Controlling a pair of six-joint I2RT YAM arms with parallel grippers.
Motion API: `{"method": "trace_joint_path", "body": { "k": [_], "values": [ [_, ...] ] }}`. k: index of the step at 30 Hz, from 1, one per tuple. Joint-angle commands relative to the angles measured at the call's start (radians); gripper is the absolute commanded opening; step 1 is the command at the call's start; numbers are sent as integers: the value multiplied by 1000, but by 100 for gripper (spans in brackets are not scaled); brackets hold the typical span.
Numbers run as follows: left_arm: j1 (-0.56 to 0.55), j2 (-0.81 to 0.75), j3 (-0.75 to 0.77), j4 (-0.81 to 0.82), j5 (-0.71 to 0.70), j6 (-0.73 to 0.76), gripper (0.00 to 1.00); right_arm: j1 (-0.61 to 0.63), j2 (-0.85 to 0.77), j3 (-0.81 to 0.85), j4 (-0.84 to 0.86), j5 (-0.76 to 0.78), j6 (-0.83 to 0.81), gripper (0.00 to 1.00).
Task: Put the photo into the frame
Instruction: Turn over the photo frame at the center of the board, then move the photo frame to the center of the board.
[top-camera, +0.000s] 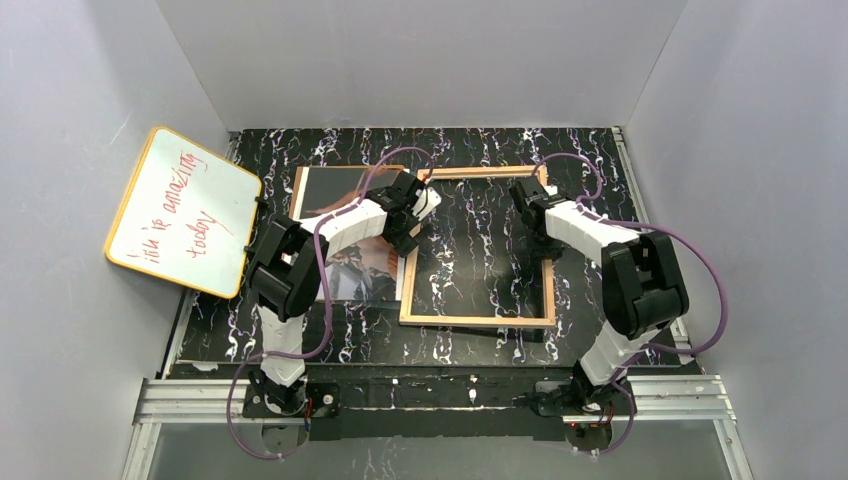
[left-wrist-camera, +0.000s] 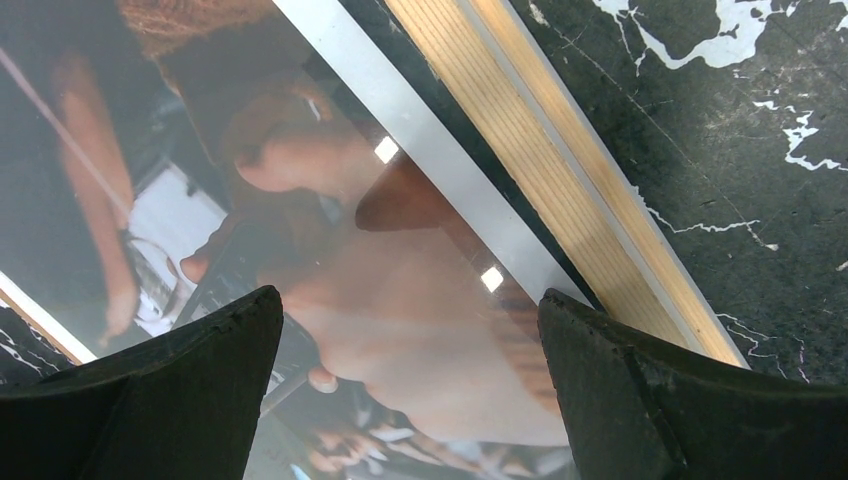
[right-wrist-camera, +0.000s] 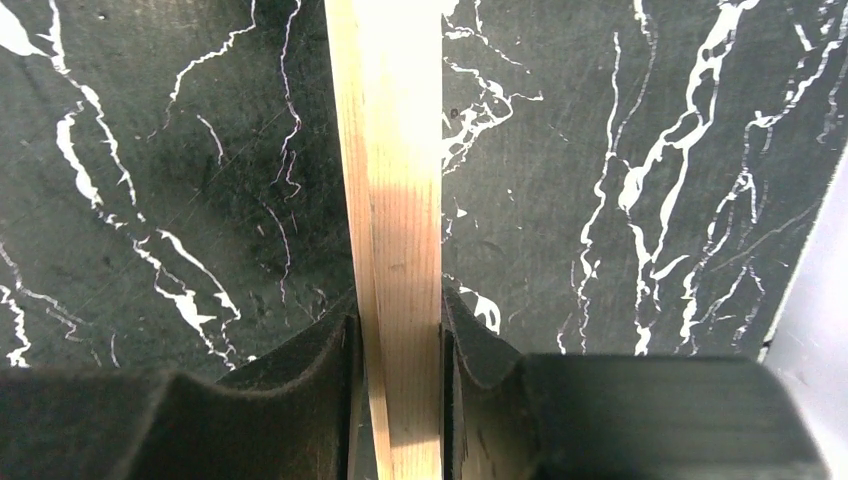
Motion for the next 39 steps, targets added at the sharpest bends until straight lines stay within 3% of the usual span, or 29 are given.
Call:
{"method": "trace_joint_path", "body": {
  "k": [1,9,13,19,26,31,39],
  "values": [
    [-11,12,-42,-41,2,5,98,-34,42,-16,41,19,38,26],
    [-12,5,-52,-43,-3,9,98,-65,94,-4,50,-42,17,28],
    [-12,-3,-53,-48,-2,13,98,-66,104,1,60,-85,-4,49],
    [-16,-13,-48,-54,5,11,98,-69,86,24,58,-95,-18,66],
    [-45,-10,-6,-70,8,-7,98,-84,19,82,26,-102,31,72],
    [-66,-13,43,-91,-5,-15,98,-101,-46,79,36,-268,92,75],
    [-93,10,41,-99,-17,-10,98,-115,-106,-2,71,-502,231,70]
  ]
}}
